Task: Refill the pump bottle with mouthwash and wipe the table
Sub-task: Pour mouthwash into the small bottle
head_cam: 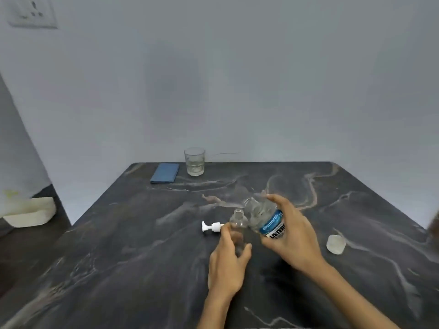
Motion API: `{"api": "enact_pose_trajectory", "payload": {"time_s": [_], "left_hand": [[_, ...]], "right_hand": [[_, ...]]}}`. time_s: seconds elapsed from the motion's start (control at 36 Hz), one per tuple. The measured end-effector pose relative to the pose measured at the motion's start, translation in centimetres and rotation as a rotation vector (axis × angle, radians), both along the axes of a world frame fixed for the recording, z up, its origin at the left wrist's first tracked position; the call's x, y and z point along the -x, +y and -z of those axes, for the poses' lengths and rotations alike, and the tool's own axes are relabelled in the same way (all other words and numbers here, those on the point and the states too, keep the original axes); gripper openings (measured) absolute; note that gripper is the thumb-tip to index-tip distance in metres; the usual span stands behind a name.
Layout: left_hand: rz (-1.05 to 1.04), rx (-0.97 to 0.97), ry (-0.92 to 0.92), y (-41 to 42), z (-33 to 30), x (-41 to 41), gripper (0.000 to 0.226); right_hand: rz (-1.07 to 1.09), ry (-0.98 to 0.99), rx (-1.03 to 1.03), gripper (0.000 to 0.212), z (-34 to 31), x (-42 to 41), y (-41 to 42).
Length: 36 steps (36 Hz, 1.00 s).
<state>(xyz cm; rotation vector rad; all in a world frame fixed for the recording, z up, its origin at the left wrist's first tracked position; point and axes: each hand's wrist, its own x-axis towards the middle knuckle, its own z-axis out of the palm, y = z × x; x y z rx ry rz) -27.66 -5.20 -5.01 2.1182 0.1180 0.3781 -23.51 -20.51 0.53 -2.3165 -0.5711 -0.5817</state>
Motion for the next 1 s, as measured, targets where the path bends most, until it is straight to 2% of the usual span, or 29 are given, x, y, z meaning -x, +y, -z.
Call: {"api": "enact_pose_trajectory", "payload": {"time_s": [0.22, 0.69, 1.0], "left_hand": [[0.01, -0.005, 0.001, 0.0, 0.0, 0.0, 0.044], [0.02, -0.017, 0.001, 0.0, -0.3, -0.1, 0.039], [0.029, -0.026, 0.008, 0.2, 0.1, -0.6, 0.043]], "right_hand": [[0.037, -0.078, 0.165, 0.089, -0.9, 0.1, -0.2], [0.086, -0.095, 0.311, 0.092, -2.2, 0.0, -1.0], [0.106, -0.131, 0.406, 0.085, -3.0, 0.0, -1.2]]}}
